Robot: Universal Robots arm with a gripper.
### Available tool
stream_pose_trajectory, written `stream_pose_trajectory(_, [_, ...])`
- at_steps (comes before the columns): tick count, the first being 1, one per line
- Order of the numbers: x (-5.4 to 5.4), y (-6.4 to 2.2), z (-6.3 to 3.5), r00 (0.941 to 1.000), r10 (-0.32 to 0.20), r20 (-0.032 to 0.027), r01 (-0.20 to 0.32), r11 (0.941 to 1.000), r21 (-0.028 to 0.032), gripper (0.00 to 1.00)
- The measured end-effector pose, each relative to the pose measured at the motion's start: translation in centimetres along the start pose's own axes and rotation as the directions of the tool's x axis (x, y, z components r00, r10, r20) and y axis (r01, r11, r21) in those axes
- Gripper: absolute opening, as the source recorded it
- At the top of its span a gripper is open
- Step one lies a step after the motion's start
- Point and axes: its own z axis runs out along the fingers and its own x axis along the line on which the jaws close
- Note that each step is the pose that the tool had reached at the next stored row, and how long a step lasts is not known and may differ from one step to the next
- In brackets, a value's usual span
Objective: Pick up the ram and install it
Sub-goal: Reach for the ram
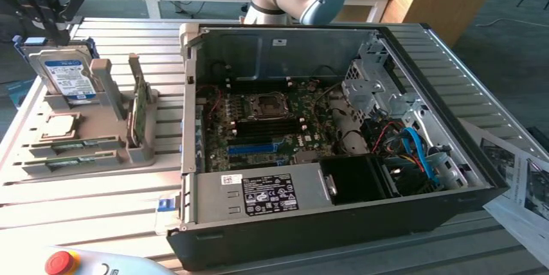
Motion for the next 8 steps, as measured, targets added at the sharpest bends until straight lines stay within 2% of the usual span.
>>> stream_pose_trajectory(8, [0.58, 0.01, 0.06, 1.0, 0.0, -0.0051, 0.0, 1.0, 0.0005, 0.11])
